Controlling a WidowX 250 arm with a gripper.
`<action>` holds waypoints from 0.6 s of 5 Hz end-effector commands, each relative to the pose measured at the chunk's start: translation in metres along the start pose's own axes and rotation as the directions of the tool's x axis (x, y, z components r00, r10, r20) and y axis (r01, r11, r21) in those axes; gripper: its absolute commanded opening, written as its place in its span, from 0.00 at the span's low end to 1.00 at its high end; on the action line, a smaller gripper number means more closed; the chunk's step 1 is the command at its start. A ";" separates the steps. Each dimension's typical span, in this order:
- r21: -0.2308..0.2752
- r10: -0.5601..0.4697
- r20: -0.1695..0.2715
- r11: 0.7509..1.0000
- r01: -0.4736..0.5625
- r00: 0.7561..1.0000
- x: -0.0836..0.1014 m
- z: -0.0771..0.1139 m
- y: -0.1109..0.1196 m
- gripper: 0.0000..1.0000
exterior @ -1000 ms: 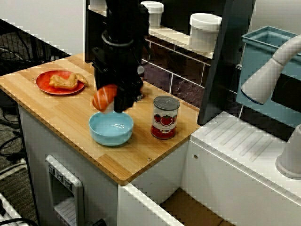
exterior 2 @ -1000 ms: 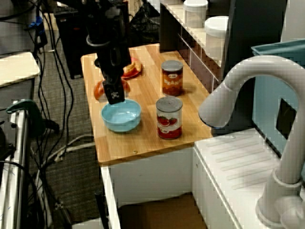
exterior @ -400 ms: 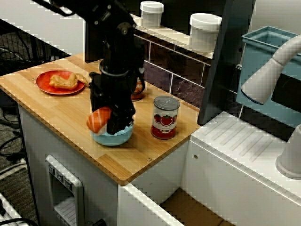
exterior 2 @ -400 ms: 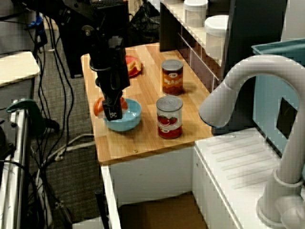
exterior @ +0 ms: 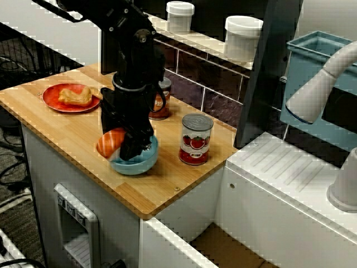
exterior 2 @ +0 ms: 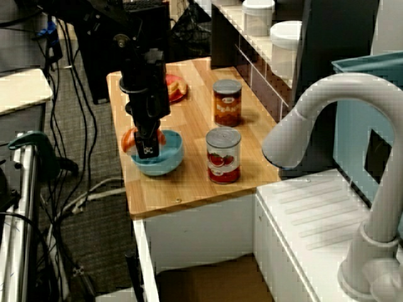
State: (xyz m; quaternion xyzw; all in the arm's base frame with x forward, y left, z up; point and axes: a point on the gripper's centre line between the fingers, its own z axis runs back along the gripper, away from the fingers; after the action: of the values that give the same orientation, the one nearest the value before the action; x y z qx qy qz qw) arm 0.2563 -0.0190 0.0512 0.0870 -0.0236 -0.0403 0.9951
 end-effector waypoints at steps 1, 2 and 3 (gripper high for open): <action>-0.019 0.034 0.014 0.999 -0.034 0.999 0.019 0.011 0.012 0.00; -0.032 0.052 -0.005 0.998 -0.053 0.999 0.025 0.013 0.014 0.00; -0.048 0.060 -0.016 0.997 -0.060 0.998 0.027 0.016 0.014 0.00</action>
State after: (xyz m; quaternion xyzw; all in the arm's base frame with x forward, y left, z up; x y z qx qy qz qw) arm 0.2763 -0.0129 0.0624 0.0616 0.0012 -0.0119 0.9980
